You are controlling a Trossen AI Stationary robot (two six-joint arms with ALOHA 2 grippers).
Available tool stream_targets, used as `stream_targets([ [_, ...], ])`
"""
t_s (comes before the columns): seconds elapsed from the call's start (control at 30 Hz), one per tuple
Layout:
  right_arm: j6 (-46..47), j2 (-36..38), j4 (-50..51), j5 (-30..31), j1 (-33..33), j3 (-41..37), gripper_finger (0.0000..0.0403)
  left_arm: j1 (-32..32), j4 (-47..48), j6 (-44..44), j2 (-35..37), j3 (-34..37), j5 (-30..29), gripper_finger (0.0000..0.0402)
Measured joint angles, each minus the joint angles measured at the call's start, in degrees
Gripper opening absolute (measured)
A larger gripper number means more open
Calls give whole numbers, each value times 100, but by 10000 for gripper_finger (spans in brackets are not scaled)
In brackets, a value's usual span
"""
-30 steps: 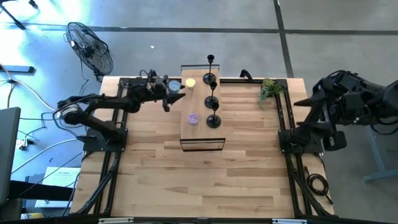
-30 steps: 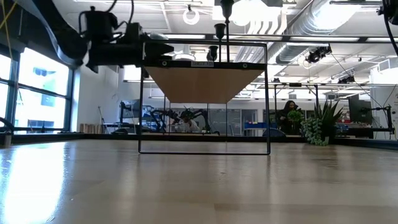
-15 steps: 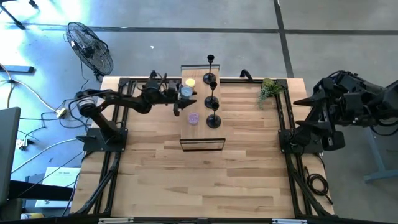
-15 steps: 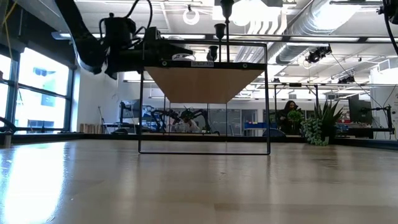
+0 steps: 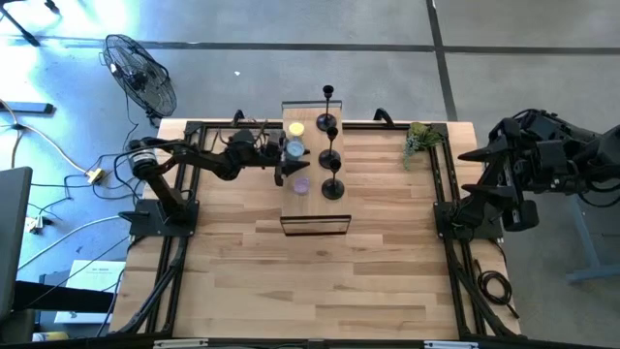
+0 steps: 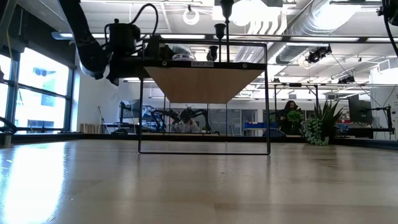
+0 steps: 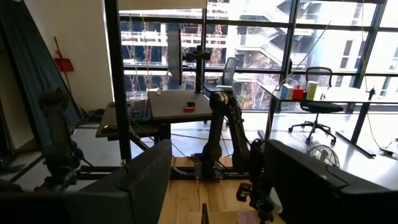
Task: Pick & Place candle stick holders
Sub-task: Put the blue scented candle on the shelf aligned with the scented candle on the shelf
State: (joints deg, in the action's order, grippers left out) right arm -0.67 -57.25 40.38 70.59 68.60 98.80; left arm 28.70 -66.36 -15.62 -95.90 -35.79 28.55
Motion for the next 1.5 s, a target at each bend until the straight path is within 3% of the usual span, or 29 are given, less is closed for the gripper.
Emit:
stream_targets([
  [1.0,16,9,22,-503,-529,0,252,1,140,233,99,11,58,198],
  [1.5,61,9,22,-310,-533,0,252,315,1408,703,498,11,258,198],
])
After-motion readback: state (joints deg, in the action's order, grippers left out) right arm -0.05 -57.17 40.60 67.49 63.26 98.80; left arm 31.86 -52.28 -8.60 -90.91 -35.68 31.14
